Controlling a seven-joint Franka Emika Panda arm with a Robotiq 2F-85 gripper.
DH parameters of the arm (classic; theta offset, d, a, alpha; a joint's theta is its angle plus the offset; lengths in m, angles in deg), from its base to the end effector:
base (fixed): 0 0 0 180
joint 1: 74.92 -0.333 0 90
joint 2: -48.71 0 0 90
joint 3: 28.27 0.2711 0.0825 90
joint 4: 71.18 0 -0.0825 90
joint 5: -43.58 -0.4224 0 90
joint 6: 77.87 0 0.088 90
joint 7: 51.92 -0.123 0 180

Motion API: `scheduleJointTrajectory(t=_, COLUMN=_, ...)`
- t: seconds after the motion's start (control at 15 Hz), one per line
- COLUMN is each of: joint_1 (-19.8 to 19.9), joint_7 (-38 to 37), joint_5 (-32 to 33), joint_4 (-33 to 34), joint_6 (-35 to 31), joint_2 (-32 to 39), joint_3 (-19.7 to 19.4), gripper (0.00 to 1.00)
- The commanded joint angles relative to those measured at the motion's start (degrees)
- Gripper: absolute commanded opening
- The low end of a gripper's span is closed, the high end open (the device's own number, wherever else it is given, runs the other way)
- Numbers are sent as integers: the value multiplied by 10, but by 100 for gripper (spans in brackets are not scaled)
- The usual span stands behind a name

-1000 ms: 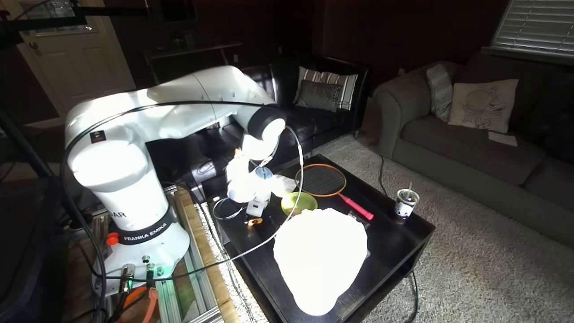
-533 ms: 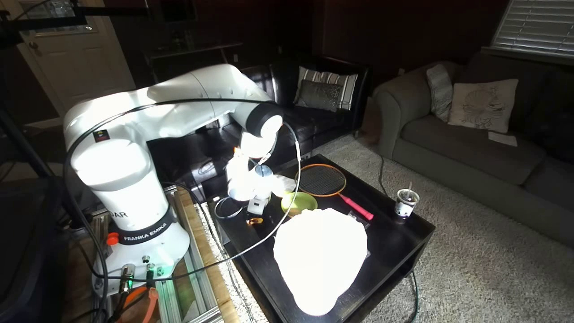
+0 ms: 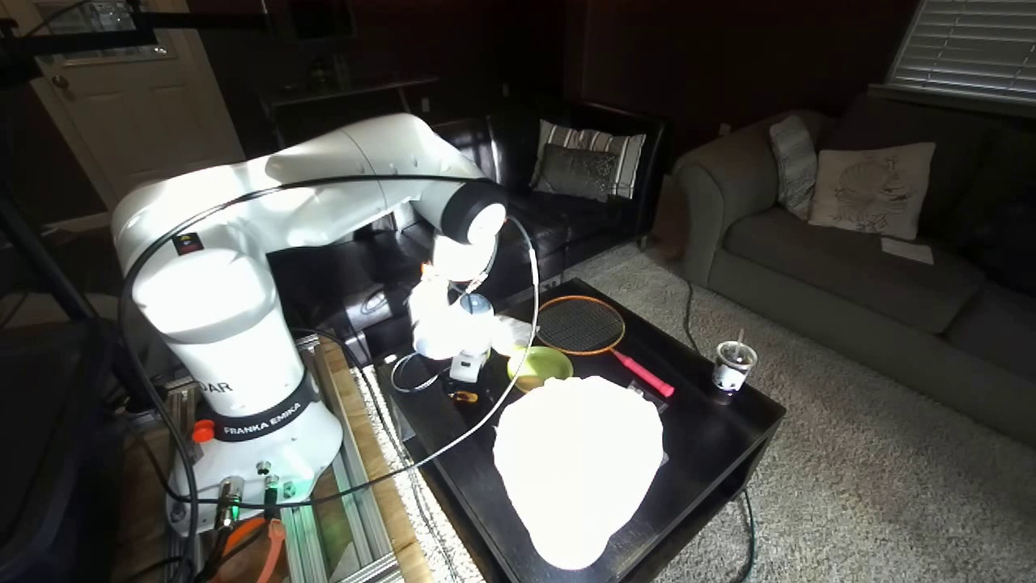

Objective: Flip the orange object over

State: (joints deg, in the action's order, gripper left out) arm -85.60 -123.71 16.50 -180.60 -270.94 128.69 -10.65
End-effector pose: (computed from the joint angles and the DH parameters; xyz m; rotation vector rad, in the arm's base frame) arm 0.3416 0.2103 -0.2324 -2.2002 2.0155 0.2083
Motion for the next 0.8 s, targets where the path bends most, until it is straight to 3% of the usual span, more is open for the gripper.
scheduleJointTrajectory(t=0.0, joint_1=-31, joint_7=-5, joint_5=-21, joint_4=14, joint_6=-6, joint_2=-7, joint_3=-18, gripper=100)
scheduleJointTrajectory(t=0.73, joint_1=-70, joint_7=0, joint_5=-33, joint_4=34, joint_6=-32, joint_2=-11, joint_3=-51, gripper=100)
